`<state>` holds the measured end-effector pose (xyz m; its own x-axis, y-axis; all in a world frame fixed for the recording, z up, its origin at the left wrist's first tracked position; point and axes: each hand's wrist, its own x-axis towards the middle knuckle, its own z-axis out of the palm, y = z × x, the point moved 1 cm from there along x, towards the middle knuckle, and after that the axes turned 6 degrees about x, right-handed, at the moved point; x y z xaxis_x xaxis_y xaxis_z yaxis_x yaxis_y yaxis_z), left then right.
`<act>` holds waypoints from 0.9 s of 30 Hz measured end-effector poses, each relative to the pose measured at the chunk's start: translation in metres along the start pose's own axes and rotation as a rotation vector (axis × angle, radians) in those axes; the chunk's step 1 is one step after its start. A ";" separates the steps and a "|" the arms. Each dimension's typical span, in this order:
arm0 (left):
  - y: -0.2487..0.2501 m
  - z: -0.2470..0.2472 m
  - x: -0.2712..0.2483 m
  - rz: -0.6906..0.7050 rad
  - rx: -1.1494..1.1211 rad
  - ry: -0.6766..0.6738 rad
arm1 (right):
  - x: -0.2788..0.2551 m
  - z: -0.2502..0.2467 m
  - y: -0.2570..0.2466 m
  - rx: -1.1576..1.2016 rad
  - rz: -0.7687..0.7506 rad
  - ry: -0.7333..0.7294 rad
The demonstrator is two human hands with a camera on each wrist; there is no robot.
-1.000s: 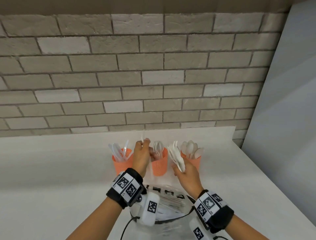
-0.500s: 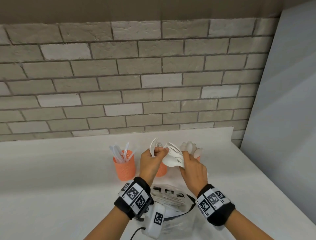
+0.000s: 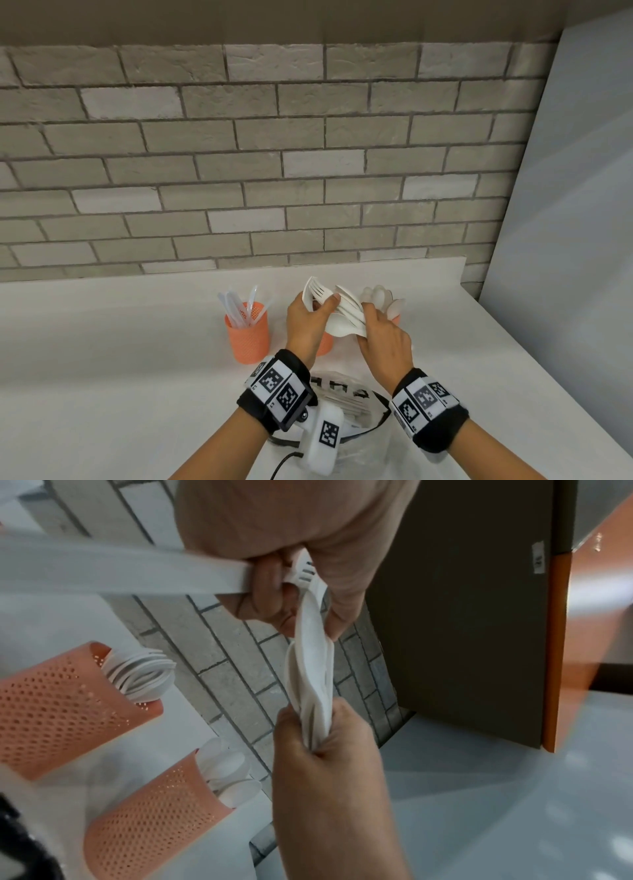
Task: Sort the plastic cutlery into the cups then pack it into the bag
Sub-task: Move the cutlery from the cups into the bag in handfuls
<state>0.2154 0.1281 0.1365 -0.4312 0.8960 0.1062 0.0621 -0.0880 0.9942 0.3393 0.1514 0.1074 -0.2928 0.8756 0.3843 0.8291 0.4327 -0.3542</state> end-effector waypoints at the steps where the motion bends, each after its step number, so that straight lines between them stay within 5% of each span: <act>1: 0.000 0.000 0.000 -0.016 -0.025 -0.011 | 0.000 -0.001 -0.001 0.011 0.002 -0.003; 11: 0.006 -0.005 0.006 -0.022 -0.154 -0.084 | -0.002 -0.002 -0.007 0.088 0.000 -0.025; 18: 0.037 -0.019 0.017 0.113 -0.185 0.064 | -0.003 -0.001 0.000 0.185 -0.028 -0.031; 23: 0.059 -0.045 0.038 0.137 -0.370 0.179 | 0.001 0.004 0.009 0.819 0.127 -0.133; 27: 0.051 -0.049 0.037 0.145 -0.215 0.146 | 0.002 -0.001 0.001 1.290 0.288 -0.362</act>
<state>0.1581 0.1355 0.1920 -0.5579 0.7964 0.2334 -0.0528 -0.3148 0.9477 0.3408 0.1531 0.1088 -0.4592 0.8883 -0.0089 -0.0880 -0.0555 -0.9946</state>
